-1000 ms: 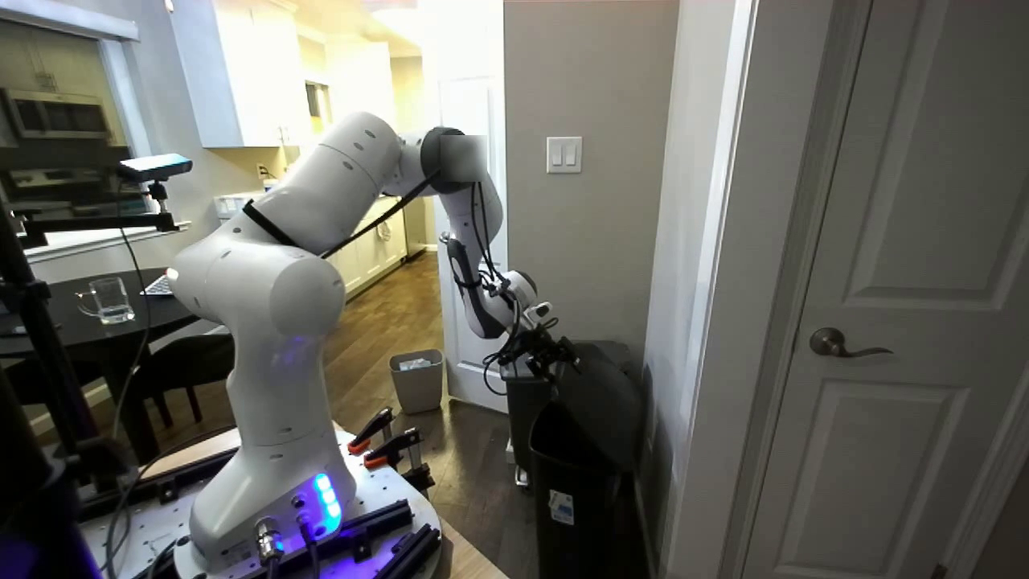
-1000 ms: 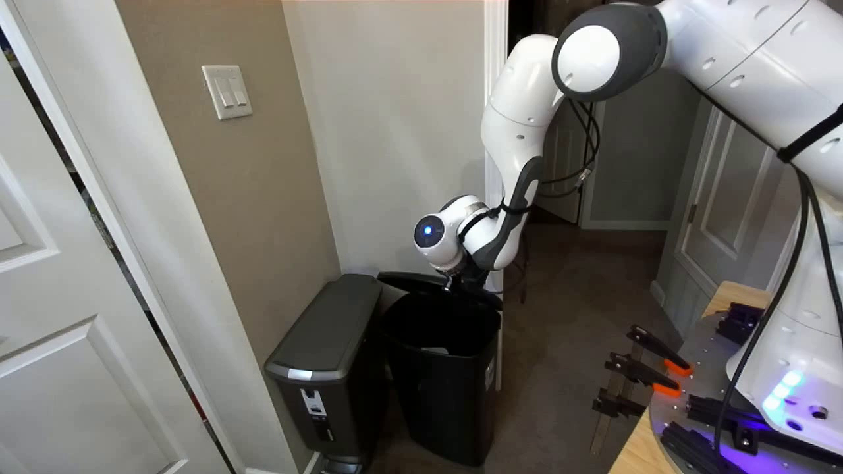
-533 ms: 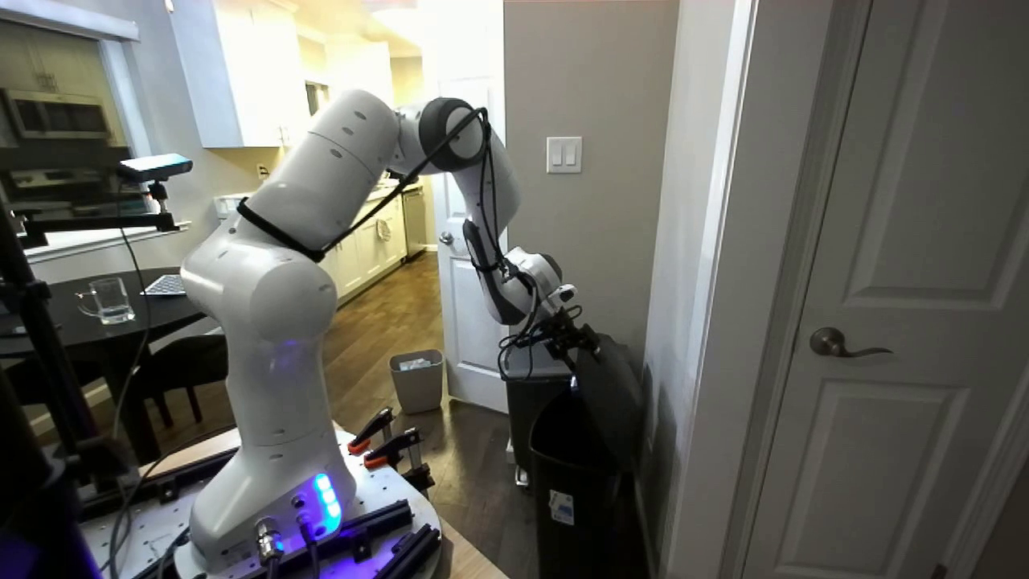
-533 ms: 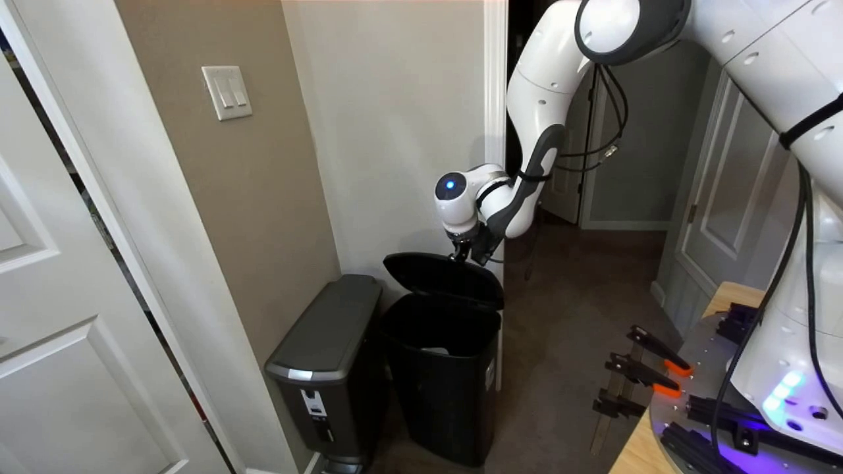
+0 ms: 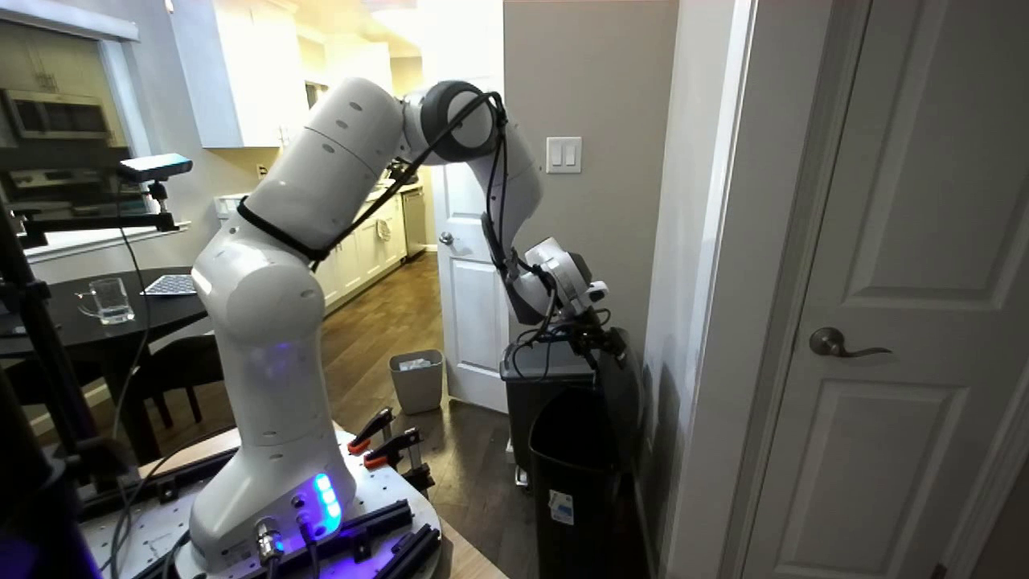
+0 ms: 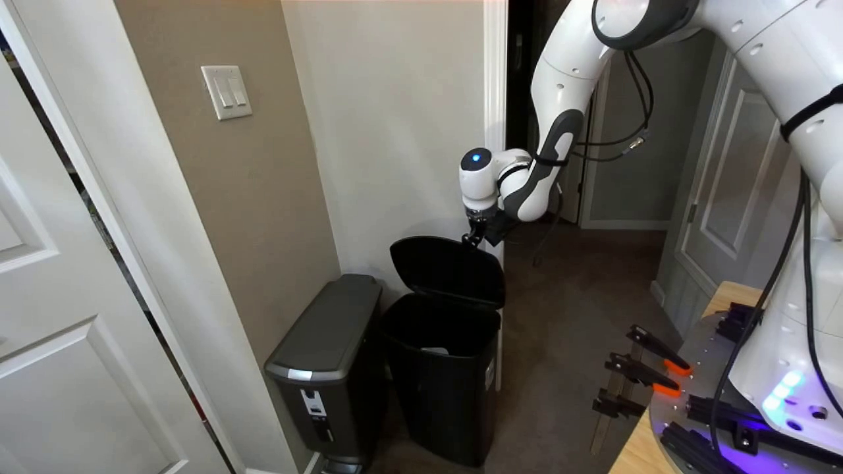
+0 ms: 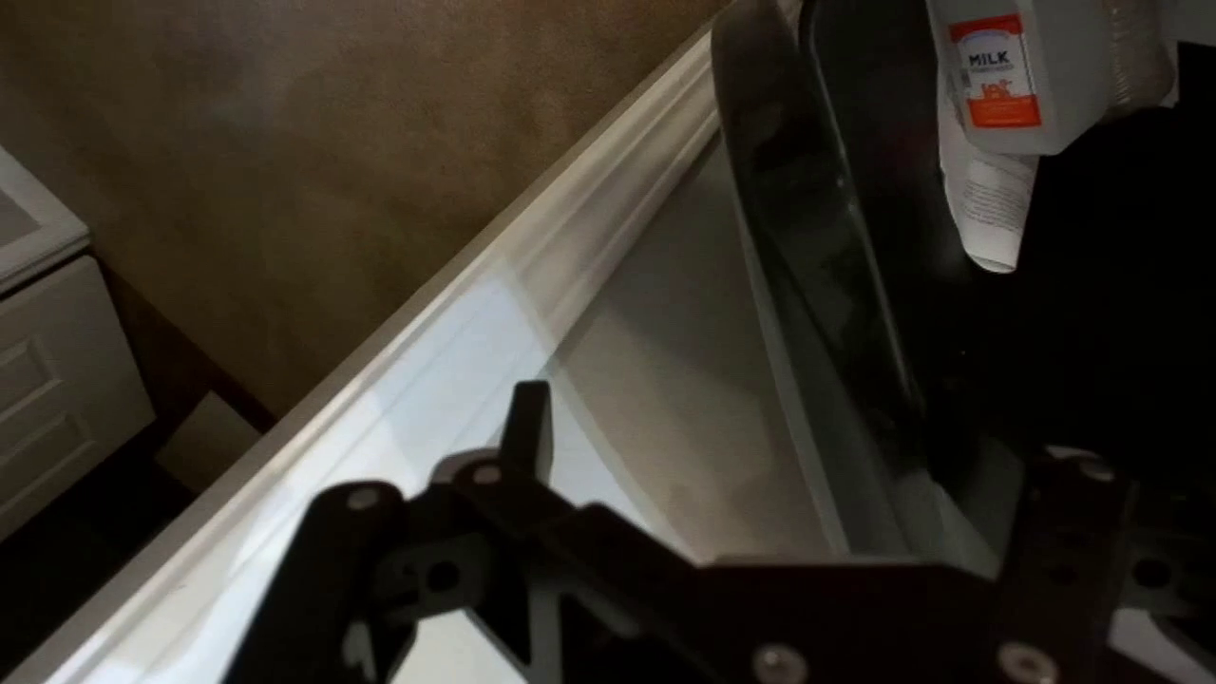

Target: Lift the black bin lid fully upwards

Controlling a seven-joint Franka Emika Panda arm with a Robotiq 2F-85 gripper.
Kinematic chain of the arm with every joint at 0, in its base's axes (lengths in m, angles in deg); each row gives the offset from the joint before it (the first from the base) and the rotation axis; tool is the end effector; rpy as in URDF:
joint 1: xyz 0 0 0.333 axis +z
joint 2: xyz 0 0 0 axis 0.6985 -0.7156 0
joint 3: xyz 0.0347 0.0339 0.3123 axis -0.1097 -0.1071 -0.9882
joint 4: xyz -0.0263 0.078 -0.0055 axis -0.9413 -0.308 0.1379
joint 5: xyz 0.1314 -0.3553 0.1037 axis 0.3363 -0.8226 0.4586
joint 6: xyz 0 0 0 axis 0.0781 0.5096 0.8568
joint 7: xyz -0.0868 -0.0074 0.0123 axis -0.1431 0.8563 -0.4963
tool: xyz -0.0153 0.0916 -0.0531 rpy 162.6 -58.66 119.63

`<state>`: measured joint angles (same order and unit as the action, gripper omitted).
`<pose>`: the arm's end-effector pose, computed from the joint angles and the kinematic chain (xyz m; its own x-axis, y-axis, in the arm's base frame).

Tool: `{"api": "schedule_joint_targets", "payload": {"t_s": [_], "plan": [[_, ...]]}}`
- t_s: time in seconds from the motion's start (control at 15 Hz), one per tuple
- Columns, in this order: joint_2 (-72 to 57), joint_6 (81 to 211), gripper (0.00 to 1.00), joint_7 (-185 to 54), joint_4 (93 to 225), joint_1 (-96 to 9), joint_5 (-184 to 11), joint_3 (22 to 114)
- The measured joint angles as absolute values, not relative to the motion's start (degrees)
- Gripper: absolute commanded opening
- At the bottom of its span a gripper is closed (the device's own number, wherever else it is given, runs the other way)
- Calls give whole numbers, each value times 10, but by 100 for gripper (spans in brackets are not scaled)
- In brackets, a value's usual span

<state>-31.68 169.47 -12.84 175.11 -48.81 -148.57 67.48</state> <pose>0.6166 -0.0467 0.1262 0.9467 -0.0103 0.3219 -0.1415 -0.9112 0.3870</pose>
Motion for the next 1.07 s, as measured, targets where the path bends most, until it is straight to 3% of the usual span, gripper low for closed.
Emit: {"api": "schedule_joint_targets", "payload": {"t_s": [0.73, 1.07], "plan": [[-310, 1695, 100, -135, 1754, -522, -1467, 646], [-311, 1701, 100, -206, 1754, -530, -1361, 660]]}}
